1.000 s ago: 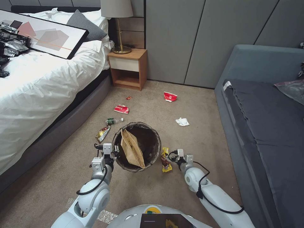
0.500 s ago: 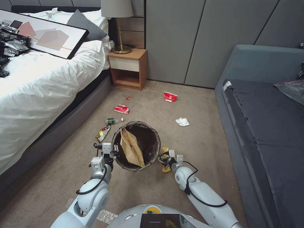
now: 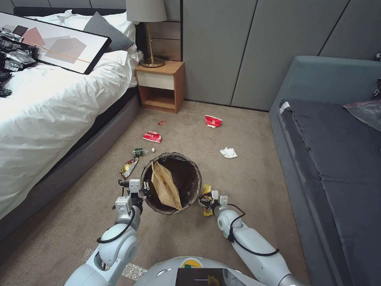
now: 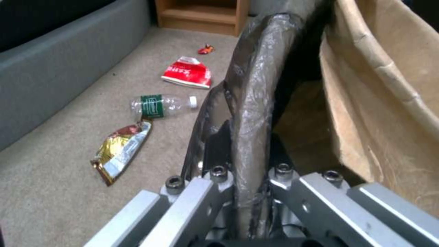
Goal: Pick up the trash bin, then pick up the garbage from the floor and place it into the trash bin.
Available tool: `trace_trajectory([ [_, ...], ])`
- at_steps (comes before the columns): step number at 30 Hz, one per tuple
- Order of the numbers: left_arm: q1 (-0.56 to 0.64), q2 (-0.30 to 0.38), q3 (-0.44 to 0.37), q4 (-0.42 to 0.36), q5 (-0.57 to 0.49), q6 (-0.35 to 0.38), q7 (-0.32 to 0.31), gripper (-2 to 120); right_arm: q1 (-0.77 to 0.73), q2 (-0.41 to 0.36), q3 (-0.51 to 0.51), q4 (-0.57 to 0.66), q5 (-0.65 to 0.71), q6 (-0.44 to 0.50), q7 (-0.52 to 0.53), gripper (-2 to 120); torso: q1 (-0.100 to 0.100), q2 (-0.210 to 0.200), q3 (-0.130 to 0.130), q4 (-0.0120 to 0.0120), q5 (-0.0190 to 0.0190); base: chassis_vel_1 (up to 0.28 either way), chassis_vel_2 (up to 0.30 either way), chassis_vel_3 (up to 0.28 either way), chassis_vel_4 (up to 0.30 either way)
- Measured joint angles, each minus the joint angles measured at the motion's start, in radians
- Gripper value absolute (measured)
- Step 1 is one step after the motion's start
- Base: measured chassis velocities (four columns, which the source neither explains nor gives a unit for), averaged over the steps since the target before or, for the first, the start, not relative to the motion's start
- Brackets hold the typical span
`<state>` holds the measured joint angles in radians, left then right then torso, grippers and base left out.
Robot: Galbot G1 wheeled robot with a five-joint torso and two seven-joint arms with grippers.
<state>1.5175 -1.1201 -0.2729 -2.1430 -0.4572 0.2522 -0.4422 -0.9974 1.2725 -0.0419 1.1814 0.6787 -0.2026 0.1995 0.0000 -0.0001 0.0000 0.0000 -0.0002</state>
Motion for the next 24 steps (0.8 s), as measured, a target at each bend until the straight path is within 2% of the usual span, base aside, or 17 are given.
trace_trajectory([
  [6,-0.003,-0.001,0.003,0.003,0.001,0.0,0.0,0,0.004,0.002,0.002,-0.015,-0.006,0.001,0.002,100,0.0,0.0,0.0,-0.0001,0.0,0.0,0.0,0.0,0.0],
  [9,-0.006,-0.002,0.006,0.005,0.001,0.0,-0.002,0,0.008,0.004,0.003,-0.027,-0.007,0.0,0.007,96,0.0,0.0,0.0,-0.0001,0.0,0.0,0.0,0.0,0.0],
  [11,-0.008,-0.002,0.008,0.007,0.001,0.0,-0.002,0,0.012,0.009,0.004,-0.041,-0.01,0.0,0.011,88,0.0,0.0,0.0,0.0,0.0001,0.0,0.0,0.0,0.0],
  [12,-0.008,-0.002,0.008,0.007,0.001,0.0,-0.002,0,0.012,0.009,0.004,-0.041,-0.01,0.0,0.011,88,0.0,0.0,0.0,0.0,0.0001,0.0,0.0,0.0,0.0],
  [14,-0.008,-0.002,0.009,0.008,0.002,0.0,-0.002,0,0.013,0.013,0.005,-0.046,-0.015,0.0,0.013,78,0.0,0.0,0.0,0.0,0.0001,0.0,0.0,0.0,0.0],
  [15,-0.008,-0.002,0.009,0.008,0.002,0.0,-0.002,0,0.013,0.013,0.005,-0.046,-0.015,0.0,0.013,78,0.0,0.0,0.0,0.0,0.0001,0.0,0.0,0.0,0.0],
  [17,-0.008,-0.001,0.008,0.009,0.002,-0.001,-0.002,0,0.013,0.015,0.005,-0.048,-0.027,0.0,0.014,64,0.0,0.0,0.0,-0.0001,0.0,0.0,0.0,0.0,0.0],
  [18,-0.008,-0.001,0.008,0.009,0.002,-0.001,-0.002,0,0.013,0.015,0.005,-0.048,-0.027,0.0,0.014,64,0.0,0.0,0.0,-0.0001,0.0,0.0,0.0,0.0,0.0],
  [21,-0.008,0.0,0.006,0.01,0.002,-0.005,-0.003,0,0.01,0.015,0.002,-0.045,-0.042,-0.001,0.018,47,0.0,0.0,0.0,-0.0004,-0.0004,0.0,0.0,0.0,0.0],
  [24,-0.007,0.002,0.005,0.009,0.002,-0.006,-0.003,0,0.006,0.016,0.001,-0.042,-0.046,-0.004,0.019,41,0.0,0.0,0.0,-0.0006,-0.0005,0.0,0.0,0.0,0.0],
])
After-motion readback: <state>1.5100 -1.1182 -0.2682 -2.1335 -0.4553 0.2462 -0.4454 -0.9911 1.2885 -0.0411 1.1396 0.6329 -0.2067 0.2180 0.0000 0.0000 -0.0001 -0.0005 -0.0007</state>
